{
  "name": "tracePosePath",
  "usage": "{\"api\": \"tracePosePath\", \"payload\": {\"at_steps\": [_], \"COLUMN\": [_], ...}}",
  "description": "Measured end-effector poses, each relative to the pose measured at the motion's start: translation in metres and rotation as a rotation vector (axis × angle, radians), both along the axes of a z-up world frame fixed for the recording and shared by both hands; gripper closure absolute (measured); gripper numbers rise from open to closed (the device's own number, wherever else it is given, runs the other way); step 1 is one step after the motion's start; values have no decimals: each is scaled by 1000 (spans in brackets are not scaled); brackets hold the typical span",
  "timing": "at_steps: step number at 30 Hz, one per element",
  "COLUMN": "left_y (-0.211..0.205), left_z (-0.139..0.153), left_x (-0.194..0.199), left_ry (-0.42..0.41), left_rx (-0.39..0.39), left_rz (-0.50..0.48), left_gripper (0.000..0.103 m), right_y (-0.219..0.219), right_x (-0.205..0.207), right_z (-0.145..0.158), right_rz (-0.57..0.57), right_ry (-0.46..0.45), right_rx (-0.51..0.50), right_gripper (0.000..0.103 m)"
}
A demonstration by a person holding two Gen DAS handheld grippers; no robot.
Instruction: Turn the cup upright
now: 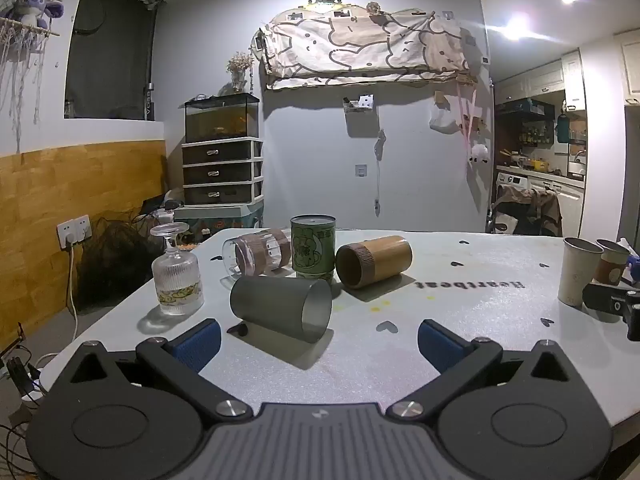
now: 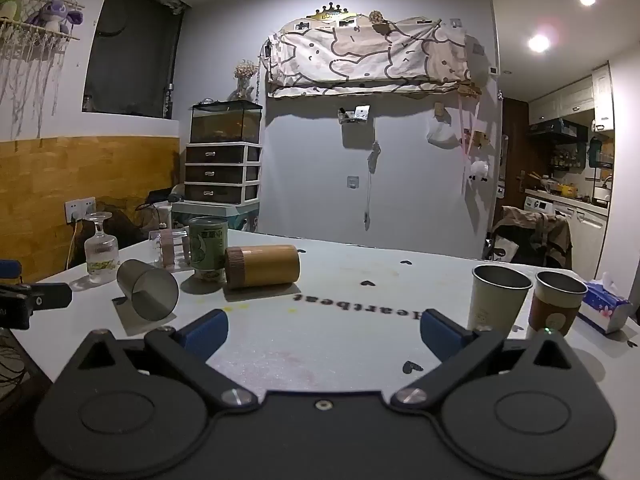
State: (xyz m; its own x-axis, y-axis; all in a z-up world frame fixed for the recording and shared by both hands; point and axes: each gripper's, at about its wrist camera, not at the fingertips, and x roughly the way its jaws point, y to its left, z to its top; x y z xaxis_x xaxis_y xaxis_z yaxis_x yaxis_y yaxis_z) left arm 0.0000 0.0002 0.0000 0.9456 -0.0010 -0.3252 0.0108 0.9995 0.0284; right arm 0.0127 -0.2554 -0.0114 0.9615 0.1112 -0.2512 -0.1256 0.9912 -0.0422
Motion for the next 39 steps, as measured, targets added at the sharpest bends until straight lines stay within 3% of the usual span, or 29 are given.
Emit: {"api": "tracePosePath", "payload": {"at_steps": [39], "left_y": [-5], "left_z": [2], "left_x": [-3], "left_ry": [4], "left_rx": [10], "left_rz": [-3], "left_gripper": [0], "right_y": [-1], "right_x": [0], "right_z": [0], "right_rz": [4], "right_ry": [4], "right_rx": [16], "right_gripper": [0]}}
